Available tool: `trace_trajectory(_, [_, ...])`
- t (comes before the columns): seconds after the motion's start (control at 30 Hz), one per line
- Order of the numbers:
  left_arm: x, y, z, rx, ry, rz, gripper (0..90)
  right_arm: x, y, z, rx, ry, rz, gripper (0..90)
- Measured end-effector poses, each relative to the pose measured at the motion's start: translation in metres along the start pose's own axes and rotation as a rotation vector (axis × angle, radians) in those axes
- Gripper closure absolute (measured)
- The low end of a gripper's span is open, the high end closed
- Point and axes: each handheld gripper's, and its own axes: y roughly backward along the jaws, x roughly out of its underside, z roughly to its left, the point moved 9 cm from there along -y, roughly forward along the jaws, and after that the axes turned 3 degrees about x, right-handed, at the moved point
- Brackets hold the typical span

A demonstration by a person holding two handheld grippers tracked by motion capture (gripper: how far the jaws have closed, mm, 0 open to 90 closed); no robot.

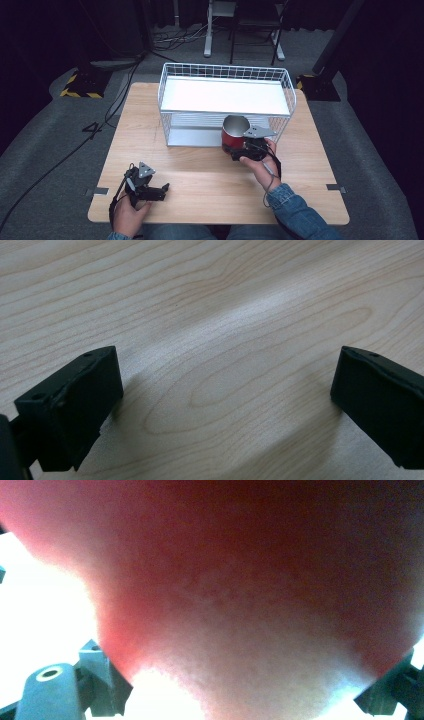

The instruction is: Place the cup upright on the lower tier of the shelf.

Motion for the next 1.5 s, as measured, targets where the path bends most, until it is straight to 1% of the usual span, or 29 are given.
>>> trace_trajectory(0.23, [0.000,0.000,0.000,0.000,0.000,0.000,0.6,-0.004,-0.016,-0.002,0.019,-0.005,-0.004,16.4])
trace_trajectory(0.27, [0.000,0.000,0.000,0.000,0.000,0.000,0.6,-0.004,-0.019,-0.003,0.031,-0.009,-0.006,16.4])
trace_trajectory(0.47, [0.000,0.000,0.000,0.000,0.000,0.000,0.6,-0.004,-0.033,-0.007,0.064,-0.031,-0.016,16.4])
trace_trajectory(0.5, [0.000,0.000,0.000,0.000,0.000,0.000,0.6,-0.004,-0.035,-0.009,0.070,-0.031,-0.017,16.4])
trace_trajectory(0.57, [0.000,0.000,0.000,0.000,0.000,0.000,0.6,-0.003,-0.039,-0.011,0.082,-0.046,-0.021,16.4])
trace_trajectory(0.67, [0.000,0.000,0.000,0.000,0.000,0.000,0.5,-0.003,-0.047,-0.018,0.115,-0.064,-0.027,16.4])
trace_trajectory(0.87, [0.000,0.000,0.000,-0.001,-0.003,-0.001,0.6,-0.004,-0.055,-0.024,0.141,-0.056,-0.034,16.4])
trace_trajectory(0.93, [0.000,0.000,0.000,-0.001,-0.003,-0.001,0.5,-0.005,-0.058,-0.025,0.143,-0.059,-0.034,16.4])
trace_trajectory(0.97, [0.000,0.000,0.000,-0.001,-0.003,-0.001,0.5,-0.006,-0.059,-0.027,0.149,-0.052,-0.038,16.4])
trace_trajectory(1.23, [0.000,0.000,0.000,0.001,-0.002,-0.001,0.5,-0.007,-0.069,-0.030,0.176,-0.075,-0.033,16.4])
trace_trajectory(1.5, [0.000,0.000,0.000,0.001,-0.004,-0.001,0.5,-0.008,-0.075,-0.036,0.189,-0.094,-0.028,16.3])
